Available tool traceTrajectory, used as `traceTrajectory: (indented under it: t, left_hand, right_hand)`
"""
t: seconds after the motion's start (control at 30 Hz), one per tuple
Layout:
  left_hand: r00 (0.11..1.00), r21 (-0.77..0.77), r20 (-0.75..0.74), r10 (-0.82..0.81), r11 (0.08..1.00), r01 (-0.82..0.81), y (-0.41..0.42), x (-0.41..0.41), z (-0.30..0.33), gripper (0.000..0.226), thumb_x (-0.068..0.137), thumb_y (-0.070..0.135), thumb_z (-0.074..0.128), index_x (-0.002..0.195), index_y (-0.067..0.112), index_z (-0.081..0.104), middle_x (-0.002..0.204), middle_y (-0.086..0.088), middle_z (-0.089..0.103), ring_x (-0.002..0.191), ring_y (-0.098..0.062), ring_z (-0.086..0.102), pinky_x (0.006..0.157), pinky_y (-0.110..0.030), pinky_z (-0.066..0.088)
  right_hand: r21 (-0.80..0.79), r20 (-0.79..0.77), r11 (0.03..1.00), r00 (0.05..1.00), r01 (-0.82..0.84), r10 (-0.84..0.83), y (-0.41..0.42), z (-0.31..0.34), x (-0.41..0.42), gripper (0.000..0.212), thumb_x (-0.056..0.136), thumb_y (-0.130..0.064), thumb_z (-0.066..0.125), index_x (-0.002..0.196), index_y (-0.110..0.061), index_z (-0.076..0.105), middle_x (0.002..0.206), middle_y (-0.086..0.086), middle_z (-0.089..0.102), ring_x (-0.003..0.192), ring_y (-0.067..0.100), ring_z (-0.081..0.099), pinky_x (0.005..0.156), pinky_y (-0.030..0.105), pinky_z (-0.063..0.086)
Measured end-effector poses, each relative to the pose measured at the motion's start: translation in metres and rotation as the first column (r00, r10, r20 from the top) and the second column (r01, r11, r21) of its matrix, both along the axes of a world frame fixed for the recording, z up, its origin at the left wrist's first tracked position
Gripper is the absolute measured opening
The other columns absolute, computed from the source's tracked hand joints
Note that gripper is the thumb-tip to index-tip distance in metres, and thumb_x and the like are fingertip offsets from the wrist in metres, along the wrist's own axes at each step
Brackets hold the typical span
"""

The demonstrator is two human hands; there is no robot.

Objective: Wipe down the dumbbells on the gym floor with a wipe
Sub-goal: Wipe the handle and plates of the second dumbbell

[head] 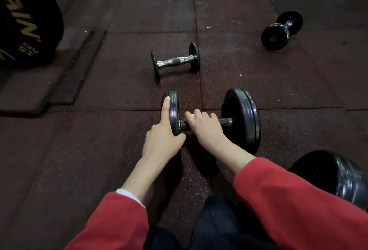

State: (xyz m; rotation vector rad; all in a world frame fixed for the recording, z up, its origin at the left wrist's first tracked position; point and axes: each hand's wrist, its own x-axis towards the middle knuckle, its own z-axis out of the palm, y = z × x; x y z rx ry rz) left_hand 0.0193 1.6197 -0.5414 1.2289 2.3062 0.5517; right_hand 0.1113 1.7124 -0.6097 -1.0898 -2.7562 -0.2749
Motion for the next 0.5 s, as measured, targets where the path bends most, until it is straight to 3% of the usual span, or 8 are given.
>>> traceTrajectory:
  t: [0.07,0.13,0.2,0.27,0.4,0.5]
  left_hand:
    - [1.000,-0.017,-0.012,-0.008,1.000,0.008,0.007,-0.003,0.003,0.097,0.080,0.024,0.058,0.143,0.044,-0.013,0.111,-0.019,0.064,0.104,-0.040,0.057,0.089,-0.037,0.042]
    - [0.999,-0.039,-0.031,-0.013,0.999,0.012,0.017,-0.008,0.006,0.094,0.081,0.027,0.058,0.144,0.042,-0.011,0.118,-0.020,0.061,0.109,-0.039,0.056,0.091,-0.037,0.041]
    - [1.000,-0.050,-0.027,0.001,0.999,-0.002,0.027,-0.013,0.007,0.090,0.083,0.033,0.057,0.145,0.042,-0.008,0.123,-0.021,0.058,0.113,-0.039,0.053,0.094,-0.037,0.040]
    - [1.000,-0.024,0.003,0.029,0.999,-0.029,0.034,-0.015,0.007,0.084,0.086,0.040,0.055,0.146,0.041,-0.004,0.127,-0.020,0.056,0.118,-0.039,0.050,0.097,-0.036,0.038]
    - [0.985,0.212,0.160,0.057,0.973,-0.091,0.038,-0.012,-0.004,0.067,0.091,0.049,0.046,0.147,0.036,0.011,0.130,-0.019,0.055,0.121,-0.035,0.049,0.097,-0.033,0.037]
    - [0.962,0.409,0.256,0.097,0.890,-0.199,0.044,-0.010,-0.015,0.049,0.098,0.036,0.036,0.145,0.029,0.026,0.138,-0.011,0.050,0.125,-0.027,0.047,0.093,-0.022,0.031]
  right_hand:
    - [-0.041,-0.008,0.999,1.000,0.029,-0.030,0.000,0.004,-0.005,0.030,0.071,-0.017,0.034,0.071,-0.019,0.065,0.059,0.000,0.057,0.047,0.018,0.058,0.042,0.024,0.043]
    - [-0.054,-0.020,0.996,0.998,0.065,-0.066,0.000,0.007,-0.005,0.027,0.073,-0.016,0.040,0.079,-0.017,0.066,0.066,0.002,0.060,0.054,0.021,0.061,0.047,0.028,0.048]
    - [-0.115,0.000,0.991,0.997,0.073,-0.074,-0.001,0.007,-0.001,0.035,0.080,-0.010,0.042,0.110,-0.012,0.060,0.094,0.010,0.060,0.081,0.029,0.063,0.075,0.040,0.051]
    - [-0.210,0.029,0.977,0.999,0.041,-0.036,0.000,0.008,0.003,0.047,0.089,-0.007,0.040,0.135,-0.009,0.039,0.119,0.015,0.050,0.107,0.035,0.051,0.101,0.047,0.034]
    - [-0.273,0.008,0.962,1.000,0.020,-0.018,0.005,0.014,-0.001,0.050,0.094,-0.012,0.038,0.142,-0.005,0.029,0.134,0.018,0.042,0.123,0.036,0.039,0.110,0.044,0.022]
    - [-0.310,-0.014,0.950,0.999,-0.032,0.029,0.002,0.022,-0.007,0.050,0.097,-0.004,0.028,0.146,-0.004,0.021,0.143,0.018,0.035,0.132,0.035,0.031,0.116,0.037,0.013]
